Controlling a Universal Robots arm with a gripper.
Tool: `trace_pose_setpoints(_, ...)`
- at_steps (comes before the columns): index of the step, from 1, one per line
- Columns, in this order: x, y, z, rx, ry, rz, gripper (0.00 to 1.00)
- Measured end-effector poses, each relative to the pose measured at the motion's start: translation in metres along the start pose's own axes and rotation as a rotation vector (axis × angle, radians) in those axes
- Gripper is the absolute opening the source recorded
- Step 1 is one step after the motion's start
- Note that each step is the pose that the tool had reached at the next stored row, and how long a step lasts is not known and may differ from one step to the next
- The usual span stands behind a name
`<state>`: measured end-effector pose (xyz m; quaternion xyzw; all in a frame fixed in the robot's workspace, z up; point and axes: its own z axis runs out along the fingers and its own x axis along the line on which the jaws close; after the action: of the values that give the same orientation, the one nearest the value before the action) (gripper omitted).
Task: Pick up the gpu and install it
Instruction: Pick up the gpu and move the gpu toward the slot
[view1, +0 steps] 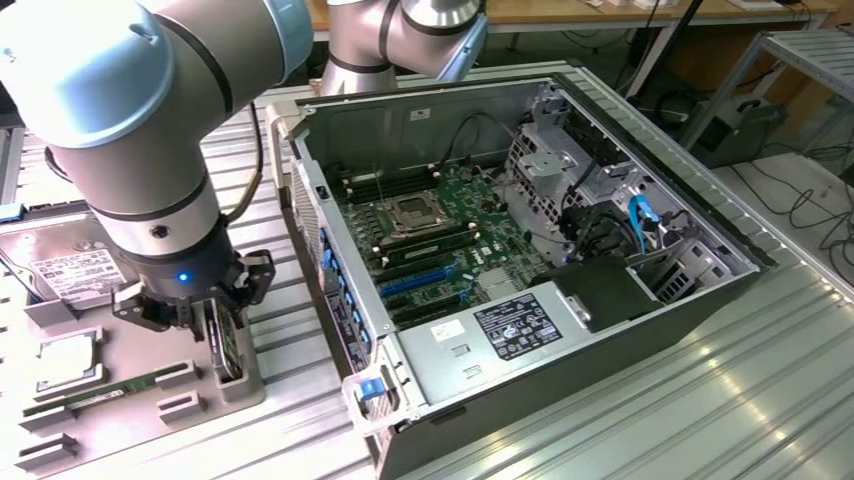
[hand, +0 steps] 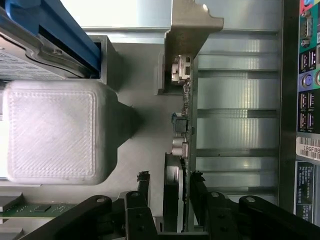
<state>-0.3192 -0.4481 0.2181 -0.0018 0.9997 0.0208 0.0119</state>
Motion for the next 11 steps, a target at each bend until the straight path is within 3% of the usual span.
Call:
trace_pose_setpoints(3,-0.0017,0.0000,0.0004,0.0000,0.0000,0.000,0.44)
trace_pose_setpoints(6,-0.0035,0.0000,0.0008,-0.0001,-0.0001,0.000,0.31)
trace_pose_setpoints(11,-0.0044,-0.0001,0.0008,0.0001,0.0000,0.000,0.28)
